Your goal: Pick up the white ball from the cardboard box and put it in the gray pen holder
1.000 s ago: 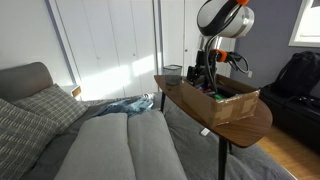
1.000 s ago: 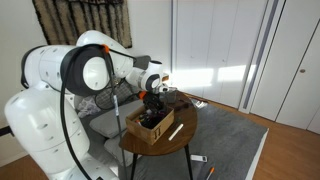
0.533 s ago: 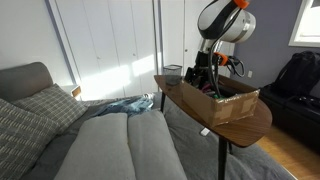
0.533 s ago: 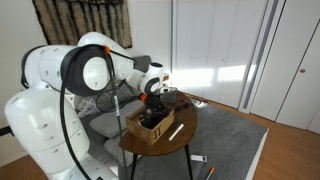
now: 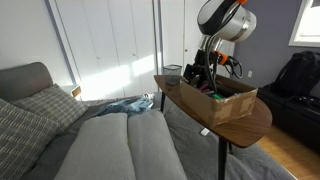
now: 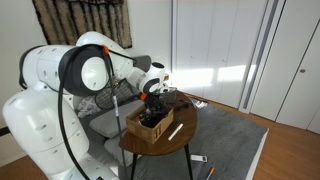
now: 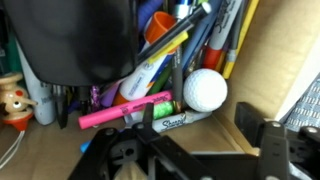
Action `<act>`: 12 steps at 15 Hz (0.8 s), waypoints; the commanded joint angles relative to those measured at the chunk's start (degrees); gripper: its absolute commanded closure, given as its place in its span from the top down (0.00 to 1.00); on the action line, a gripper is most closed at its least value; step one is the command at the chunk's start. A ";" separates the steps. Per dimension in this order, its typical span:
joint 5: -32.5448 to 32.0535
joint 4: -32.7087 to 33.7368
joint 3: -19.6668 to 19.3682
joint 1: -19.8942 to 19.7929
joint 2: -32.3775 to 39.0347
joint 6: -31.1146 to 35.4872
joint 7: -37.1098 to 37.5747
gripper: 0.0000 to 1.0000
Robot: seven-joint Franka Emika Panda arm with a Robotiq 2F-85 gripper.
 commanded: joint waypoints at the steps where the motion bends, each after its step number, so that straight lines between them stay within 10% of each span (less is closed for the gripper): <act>1: 1.93 -1.50 -0.02 0.37 -2.84 -1.95 3.77 0.85; 12: -11.48 -3.62 0.47 -6.20 -24.70 -37.79 36.36 1.00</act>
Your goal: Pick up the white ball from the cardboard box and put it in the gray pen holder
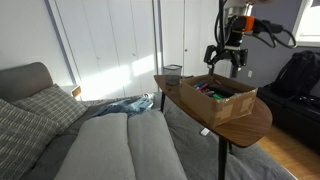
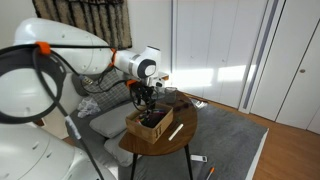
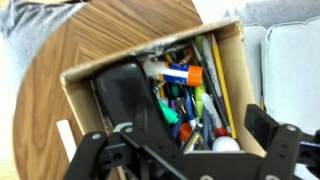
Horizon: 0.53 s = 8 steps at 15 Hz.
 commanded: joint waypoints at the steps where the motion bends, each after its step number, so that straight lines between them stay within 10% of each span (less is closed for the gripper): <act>1: -3.12 -1.44 0.68 -3.52 -8.12 -9.60 9.63 1.00; 8: -5.54 0.01 0.52 -8.20 -9.81 -15.39 15.19 1.00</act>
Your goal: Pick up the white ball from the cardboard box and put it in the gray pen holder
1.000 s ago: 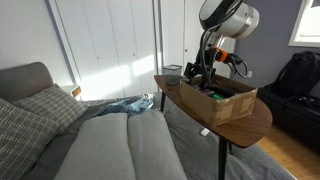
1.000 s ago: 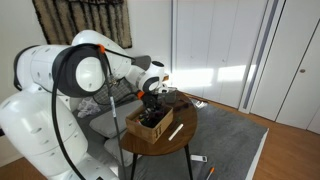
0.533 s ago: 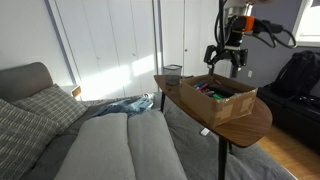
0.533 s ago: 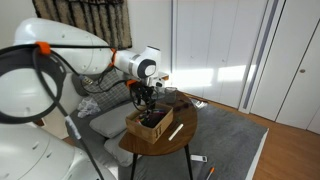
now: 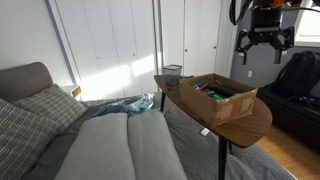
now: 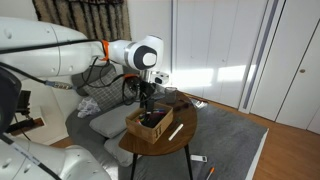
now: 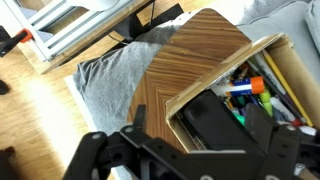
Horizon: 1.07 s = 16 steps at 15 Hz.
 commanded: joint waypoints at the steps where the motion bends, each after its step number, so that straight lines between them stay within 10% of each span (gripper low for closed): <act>1: 0.14 0.12 0.31 -0.41 0.11 -0.14 -0.30 1.00; 12: 0.29 5.12 2.81 -0.41 18.23 25.22 33.05 1.00; 16: 8.81 7.47 1.43 5.28 21.54 27.06 25.35 1.00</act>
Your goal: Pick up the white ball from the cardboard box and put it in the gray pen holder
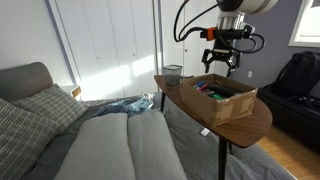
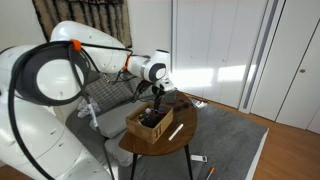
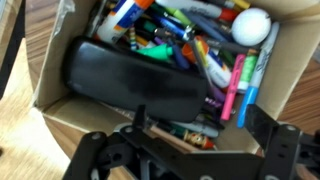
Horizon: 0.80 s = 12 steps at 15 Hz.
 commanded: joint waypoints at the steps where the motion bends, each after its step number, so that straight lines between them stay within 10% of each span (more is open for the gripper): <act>1: 1.99 0.67 -1.01 2.28 0.84 0.40 -1.42 1.00; 6: 3.80 3.02 -0.47 3.94 4.25 -1.55 -1.67 1.00; 12: -4.29 2.84 1.63 4.74 7.51 -0.50 17.74 1.00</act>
